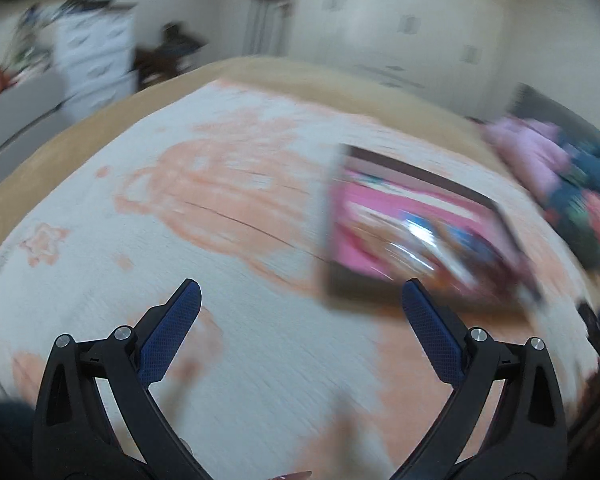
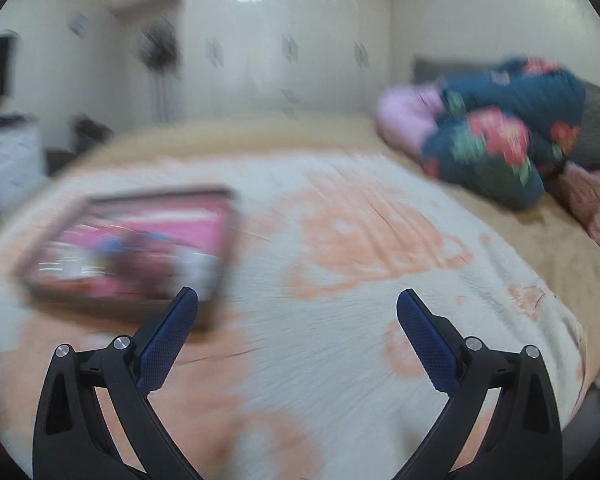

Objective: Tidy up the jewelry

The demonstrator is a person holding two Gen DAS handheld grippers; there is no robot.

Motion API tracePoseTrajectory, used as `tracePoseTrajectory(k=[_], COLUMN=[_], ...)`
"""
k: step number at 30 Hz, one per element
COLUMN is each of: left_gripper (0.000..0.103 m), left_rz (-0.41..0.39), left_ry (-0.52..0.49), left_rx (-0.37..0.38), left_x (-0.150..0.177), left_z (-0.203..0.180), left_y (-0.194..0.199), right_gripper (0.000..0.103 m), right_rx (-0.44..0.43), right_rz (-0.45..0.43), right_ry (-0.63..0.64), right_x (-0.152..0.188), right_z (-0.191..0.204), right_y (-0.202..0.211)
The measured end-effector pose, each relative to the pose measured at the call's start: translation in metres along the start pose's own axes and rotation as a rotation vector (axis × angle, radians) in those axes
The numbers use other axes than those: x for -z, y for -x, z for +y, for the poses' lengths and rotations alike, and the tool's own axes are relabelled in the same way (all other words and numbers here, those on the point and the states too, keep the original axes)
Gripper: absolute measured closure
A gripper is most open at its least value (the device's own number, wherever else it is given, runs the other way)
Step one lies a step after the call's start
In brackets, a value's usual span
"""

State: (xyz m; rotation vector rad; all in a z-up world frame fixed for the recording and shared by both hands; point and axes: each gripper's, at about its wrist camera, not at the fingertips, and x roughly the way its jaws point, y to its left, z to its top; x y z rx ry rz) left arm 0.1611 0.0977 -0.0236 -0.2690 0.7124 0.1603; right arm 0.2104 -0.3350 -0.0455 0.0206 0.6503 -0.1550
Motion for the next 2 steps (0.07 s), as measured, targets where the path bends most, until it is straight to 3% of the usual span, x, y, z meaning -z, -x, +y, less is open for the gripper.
tracePoseTrajectory(k=[2], left_gripper=[0.011], left_rz=[0.04], left_ry=[0.094], left_rx=[-0.087], left_x=[-0.03], left_z=[0.033], left_y=[-0.035], right_gripper=[0.006], right_rx=[0.091], right_rz=[0.08], right_ry=[-0.033], right_x=[-0.024], right_z=[-0.021], right_y=[-0.053])
